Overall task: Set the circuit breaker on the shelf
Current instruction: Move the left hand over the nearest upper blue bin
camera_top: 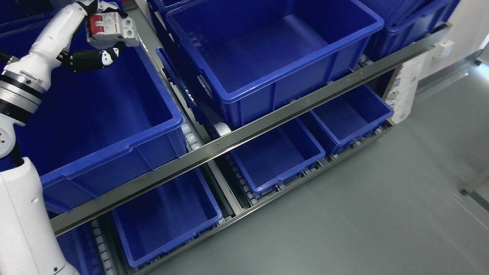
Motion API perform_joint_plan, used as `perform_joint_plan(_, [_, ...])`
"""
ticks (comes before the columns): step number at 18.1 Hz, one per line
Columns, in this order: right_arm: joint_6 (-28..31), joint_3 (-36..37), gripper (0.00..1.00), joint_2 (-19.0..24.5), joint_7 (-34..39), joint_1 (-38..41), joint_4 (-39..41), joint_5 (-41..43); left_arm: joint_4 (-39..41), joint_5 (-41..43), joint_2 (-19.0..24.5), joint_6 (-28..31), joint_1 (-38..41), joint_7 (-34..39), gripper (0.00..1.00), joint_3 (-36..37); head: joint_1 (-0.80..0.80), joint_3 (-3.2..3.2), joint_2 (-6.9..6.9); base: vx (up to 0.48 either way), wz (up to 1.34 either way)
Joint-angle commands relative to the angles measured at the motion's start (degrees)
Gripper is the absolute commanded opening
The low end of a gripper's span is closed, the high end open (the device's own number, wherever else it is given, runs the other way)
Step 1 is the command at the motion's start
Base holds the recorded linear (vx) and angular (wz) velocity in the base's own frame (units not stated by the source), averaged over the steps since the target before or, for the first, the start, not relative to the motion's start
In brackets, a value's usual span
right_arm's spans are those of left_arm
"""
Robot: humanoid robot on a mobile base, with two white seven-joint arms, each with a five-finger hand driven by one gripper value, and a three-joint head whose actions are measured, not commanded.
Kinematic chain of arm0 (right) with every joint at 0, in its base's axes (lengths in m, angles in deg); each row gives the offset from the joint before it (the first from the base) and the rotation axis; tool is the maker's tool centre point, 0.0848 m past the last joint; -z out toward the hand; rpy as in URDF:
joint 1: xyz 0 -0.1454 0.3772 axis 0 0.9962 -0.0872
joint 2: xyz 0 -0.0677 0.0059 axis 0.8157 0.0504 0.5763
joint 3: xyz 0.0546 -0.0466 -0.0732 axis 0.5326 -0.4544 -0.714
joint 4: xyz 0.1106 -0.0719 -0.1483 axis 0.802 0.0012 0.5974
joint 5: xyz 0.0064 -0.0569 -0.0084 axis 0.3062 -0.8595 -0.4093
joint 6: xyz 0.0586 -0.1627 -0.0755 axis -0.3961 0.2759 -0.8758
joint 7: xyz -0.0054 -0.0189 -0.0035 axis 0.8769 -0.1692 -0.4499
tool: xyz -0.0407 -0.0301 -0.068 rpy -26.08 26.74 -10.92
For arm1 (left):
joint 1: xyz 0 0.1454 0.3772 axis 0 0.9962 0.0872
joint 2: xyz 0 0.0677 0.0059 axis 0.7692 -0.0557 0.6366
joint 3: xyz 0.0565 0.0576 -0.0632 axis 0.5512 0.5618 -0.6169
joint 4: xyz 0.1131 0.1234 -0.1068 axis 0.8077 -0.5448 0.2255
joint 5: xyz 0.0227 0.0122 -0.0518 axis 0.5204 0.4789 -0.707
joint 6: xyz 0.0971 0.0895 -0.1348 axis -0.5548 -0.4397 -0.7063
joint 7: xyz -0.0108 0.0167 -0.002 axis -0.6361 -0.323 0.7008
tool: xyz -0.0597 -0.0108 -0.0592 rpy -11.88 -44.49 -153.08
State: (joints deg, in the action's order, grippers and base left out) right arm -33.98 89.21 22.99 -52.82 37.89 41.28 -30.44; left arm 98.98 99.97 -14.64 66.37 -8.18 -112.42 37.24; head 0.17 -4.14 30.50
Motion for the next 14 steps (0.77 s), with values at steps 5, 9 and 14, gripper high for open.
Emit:
perform_joint_plan(5, [-0.03,0.0,1.0,-1.0,0.03,0.0,0.0,0.0,-27.2,10.36,5.43,-0.62,-11.33,0.21,0.13,12.87,0.0,0.0,0.0,0.128,0.3])
perform_joint_plan(9, [-0.03,0.0,1.0,-1.0,0.03,0.0,0.0,0.0,-38.02,10.73,4.46,-0.62,-15.72,0.29,0.13,17.97,0.0,0.0,0.0,0.092,0.13])
perform_joint_plan(14, [-0.03,0.0,1.0,-1.0,0.03,0.0,0.0,0.0,-45.94,12.3,4.37,-0.53,-17.32,0.3,0.13,20.53,0.0,0.0,0.0,0.074,0.02])
